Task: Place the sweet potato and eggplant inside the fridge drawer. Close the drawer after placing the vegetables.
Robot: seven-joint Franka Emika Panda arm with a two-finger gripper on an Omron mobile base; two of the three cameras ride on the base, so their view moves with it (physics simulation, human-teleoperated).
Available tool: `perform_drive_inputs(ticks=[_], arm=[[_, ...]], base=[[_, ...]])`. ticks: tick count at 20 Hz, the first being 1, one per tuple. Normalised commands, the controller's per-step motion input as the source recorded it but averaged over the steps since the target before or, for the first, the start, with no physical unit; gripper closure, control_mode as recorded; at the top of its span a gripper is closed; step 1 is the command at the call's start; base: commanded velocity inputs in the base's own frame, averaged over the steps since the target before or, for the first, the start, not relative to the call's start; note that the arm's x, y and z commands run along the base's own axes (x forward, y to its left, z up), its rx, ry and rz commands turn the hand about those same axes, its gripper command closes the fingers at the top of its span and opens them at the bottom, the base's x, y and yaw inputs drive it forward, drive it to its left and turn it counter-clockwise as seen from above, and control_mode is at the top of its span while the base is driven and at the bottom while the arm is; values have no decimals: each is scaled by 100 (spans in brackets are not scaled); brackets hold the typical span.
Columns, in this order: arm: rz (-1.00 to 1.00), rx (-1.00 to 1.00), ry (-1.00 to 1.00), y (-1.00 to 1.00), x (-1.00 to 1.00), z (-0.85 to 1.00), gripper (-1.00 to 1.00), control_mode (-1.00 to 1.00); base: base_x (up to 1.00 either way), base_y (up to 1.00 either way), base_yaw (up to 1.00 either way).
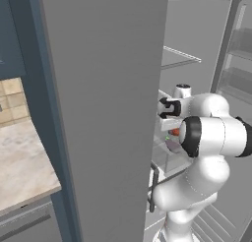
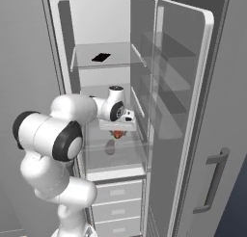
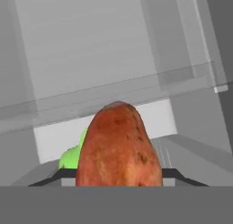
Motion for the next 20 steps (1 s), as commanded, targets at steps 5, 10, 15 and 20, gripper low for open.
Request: perform_drive_inputs(ticks=[5, 10, 15, 20], arm=[[6, 0, -2, -3, 0, -42, 100, -100], [5, 0, -7, -13, -8, -33, 100, -100], [1, 0, -8, -36, -44, -7, 100, -100], [3, 0, -1, -23, -16, -2, 100, -100]], base=[[0, 0, 0], [0, 0, 0], [0, 0, 0], [0, 0, 0]])
